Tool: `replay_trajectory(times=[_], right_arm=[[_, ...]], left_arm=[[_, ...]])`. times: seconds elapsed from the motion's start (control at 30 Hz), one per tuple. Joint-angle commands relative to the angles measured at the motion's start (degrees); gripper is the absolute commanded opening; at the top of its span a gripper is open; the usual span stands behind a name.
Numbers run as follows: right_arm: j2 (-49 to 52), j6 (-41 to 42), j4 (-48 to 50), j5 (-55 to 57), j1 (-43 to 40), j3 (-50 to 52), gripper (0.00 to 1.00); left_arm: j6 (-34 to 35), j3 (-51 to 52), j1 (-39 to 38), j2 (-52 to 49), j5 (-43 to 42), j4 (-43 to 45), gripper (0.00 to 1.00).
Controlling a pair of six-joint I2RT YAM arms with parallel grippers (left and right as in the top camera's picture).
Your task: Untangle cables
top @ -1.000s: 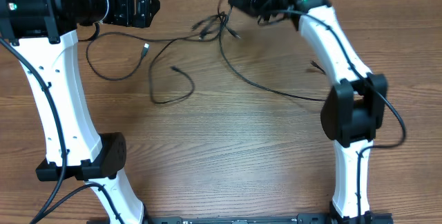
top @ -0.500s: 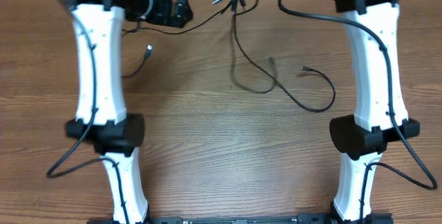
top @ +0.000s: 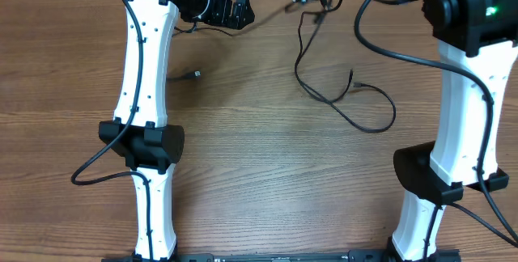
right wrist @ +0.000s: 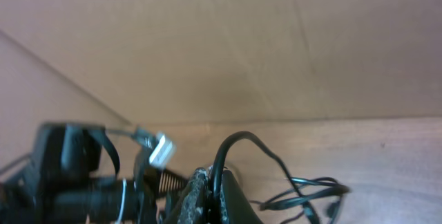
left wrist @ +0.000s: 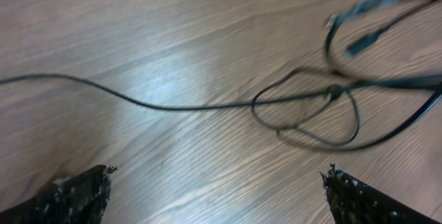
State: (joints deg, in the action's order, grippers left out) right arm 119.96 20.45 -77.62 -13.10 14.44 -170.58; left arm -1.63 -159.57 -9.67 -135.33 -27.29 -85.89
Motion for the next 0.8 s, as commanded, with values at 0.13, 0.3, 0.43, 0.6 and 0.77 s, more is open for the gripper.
replay_trajectory(times=[0.13,0.3,0.43,0.6,0.77], right_arm=[[-0.39,1.33,6.95,6.16,1.09,-0.37,0.04],[-0.37,-2.34,12.72,-1.75,1.36,-0.37,0.04],[-0.17,3.41,11.8,-1.27,0.92,-0.37,0.04],[-0.17,-4.42,8.79,9.25,1.92,-0.37,0.04],[0.39,-3.63,8.5,-6.1,0.61,-0.04,0.04]], left_arm=[[0.37,-0.35,-0.13,0.74,-7.34,2.71,1.0],[0.61,-0.35,-0.15,0.74,-9.42,3.5,1.0],[0.79,-0.35,-0.15,0.74,-10.25,3.48,1.0],[0.85,-0.35,-0.11,0.74,-10.27,4.76,1.0],[1.01,-0.35,-0.15,0.74,-10.23,5.11,1.0]])
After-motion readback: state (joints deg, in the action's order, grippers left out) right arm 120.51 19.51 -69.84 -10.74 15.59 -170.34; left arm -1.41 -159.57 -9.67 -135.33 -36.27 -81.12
